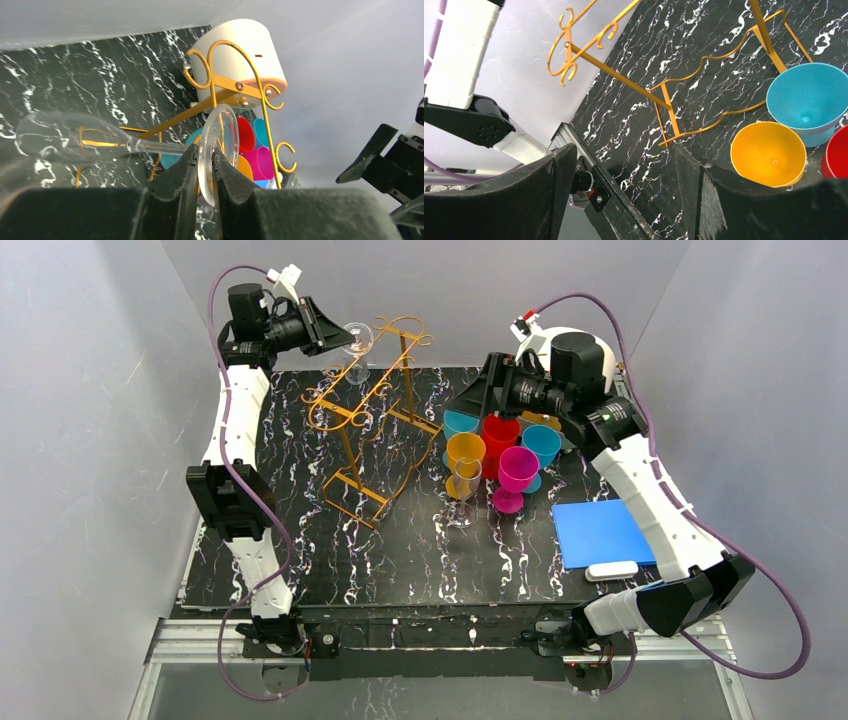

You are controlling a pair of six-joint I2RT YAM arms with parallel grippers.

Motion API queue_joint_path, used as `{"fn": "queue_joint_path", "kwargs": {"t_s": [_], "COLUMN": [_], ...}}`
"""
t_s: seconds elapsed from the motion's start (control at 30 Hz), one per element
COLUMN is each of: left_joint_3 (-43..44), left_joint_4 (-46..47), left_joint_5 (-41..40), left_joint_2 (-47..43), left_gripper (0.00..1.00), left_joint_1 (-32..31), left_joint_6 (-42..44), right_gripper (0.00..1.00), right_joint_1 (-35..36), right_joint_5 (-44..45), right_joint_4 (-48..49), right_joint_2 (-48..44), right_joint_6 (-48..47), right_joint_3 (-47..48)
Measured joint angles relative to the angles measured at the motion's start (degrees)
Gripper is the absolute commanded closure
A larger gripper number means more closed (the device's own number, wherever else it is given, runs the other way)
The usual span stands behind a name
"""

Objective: Take the wine glass off the wine glass rack
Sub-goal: Pick up the wine glass from the wine rack.

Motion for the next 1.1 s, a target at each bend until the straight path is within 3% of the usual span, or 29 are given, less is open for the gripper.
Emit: {"fn": "queue_joint_path", "kwargs": {"t_s": [0.57,1.1], "left_joint_3": [3.1,-3.7], "left_joint_4": [-3.5,15.0], "left_joint_5": [-4.3,-3.5], "left_joint_2": [0.0,-1.0], "left_gripper": [1.00,1.00], "left_joint_1": [-0.7,-0.7], "left_joint_6": [0.2,-14.2], "right_gripper": [0.17,0.18], "right_joint_1": [0.0,0.0], "right_joint_5": [0.2,-2.6], "right_joint_4": [-0.3,2.8], "right_joint_2": [1.5,2.1], "right_joint_6": [0.9,4.5], "right_joint_3": [-2.9,-4.1]}}
